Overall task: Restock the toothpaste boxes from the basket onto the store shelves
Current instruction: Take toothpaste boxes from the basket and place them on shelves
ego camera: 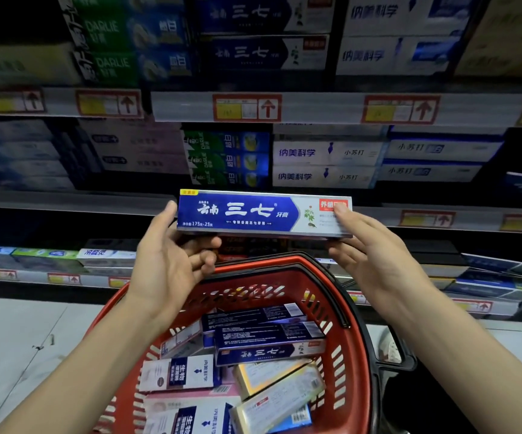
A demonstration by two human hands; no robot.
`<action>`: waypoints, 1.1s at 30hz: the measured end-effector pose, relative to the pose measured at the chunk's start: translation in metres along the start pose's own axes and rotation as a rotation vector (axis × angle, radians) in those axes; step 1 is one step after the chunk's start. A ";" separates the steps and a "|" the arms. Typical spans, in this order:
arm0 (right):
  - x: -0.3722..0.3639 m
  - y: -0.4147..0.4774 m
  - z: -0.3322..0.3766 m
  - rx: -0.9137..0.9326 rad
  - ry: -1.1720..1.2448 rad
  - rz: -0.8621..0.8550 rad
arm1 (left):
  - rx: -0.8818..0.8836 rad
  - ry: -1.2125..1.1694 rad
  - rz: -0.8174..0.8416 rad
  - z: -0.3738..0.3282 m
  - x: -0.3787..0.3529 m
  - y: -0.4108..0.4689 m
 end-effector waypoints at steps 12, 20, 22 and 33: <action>-0.006 0.006 0.005 0.091 0.017 0.132 | 0.014 -0.019 -0.082 0.002 0.014 0.002; -0.007 0.011 0.007 0.097 0.047 0.133 | -0.014 -0.048 -0.043 -0.003 0.014 0.003; -0.010 0.009 0.011 0.106 0.049 0.159 | -0.042 -0.083 -0.038 -0.006 0.014 0.005; -0.010 0.011 0.015 0.164 0.104 0.013 | -0.189 0.089 -0.089 -0.019 0.007 0.017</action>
Point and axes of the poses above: each hand's wrist, its own y-axis towards the middle knuckle, its own x-axis out of the back of the hand, z = x × y, the point moved 8 cm from there along y, towards the middle knuckle, and after that the axes turned 8 degrees about -x, right-handed, at the moved point
